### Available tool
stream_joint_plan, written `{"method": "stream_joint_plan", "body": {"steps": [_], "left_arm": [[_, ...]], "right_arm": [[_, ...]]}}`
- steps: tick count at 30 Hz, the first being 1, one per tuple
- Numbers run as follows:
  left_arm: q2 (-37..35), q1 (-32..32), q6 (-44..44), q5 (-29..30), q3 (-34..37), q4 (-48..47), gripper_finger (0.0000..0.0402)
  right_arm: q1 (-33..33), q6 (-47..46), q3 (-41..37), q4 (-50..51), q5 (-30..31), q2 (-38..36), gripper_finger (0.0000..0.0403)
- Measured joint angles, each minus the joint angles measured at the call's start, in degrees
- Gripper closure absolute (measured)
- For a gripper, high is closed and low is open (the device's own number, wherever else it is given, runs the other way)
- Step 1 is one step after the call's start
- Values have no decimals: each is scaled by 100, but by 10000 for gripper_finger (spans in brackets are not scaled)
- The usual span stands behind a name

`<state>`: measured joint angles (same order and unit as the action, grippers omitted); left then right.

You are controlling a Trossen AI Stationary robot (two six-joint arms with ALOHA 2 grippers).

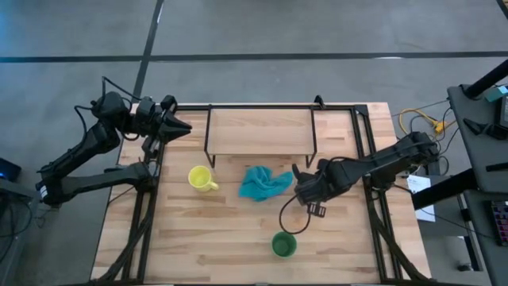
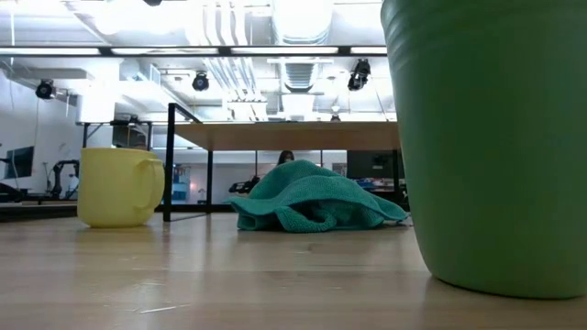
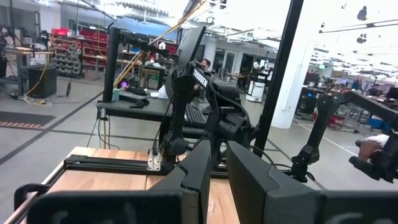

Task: Stack small to large cups/mugs on shelf
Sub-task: Put the transparent cup on the shelf

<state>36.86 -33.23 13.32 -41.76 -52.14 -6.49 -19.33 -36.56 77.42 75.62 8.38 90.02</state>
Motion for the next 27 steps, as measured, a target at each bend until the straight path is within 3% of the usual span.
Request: {"method": "stream_joint_plan", "body": {"steps": [15, 27], "left_arm": [[-15, -2, -20, 0, 2, 1, 362], [366, -2, -20, 0, 4, -1, 362]], "right_arm": [[64, 374, 331, -126, 8, -61, 361], [101, 60, 549, -119, 20, -52, 286]]}}
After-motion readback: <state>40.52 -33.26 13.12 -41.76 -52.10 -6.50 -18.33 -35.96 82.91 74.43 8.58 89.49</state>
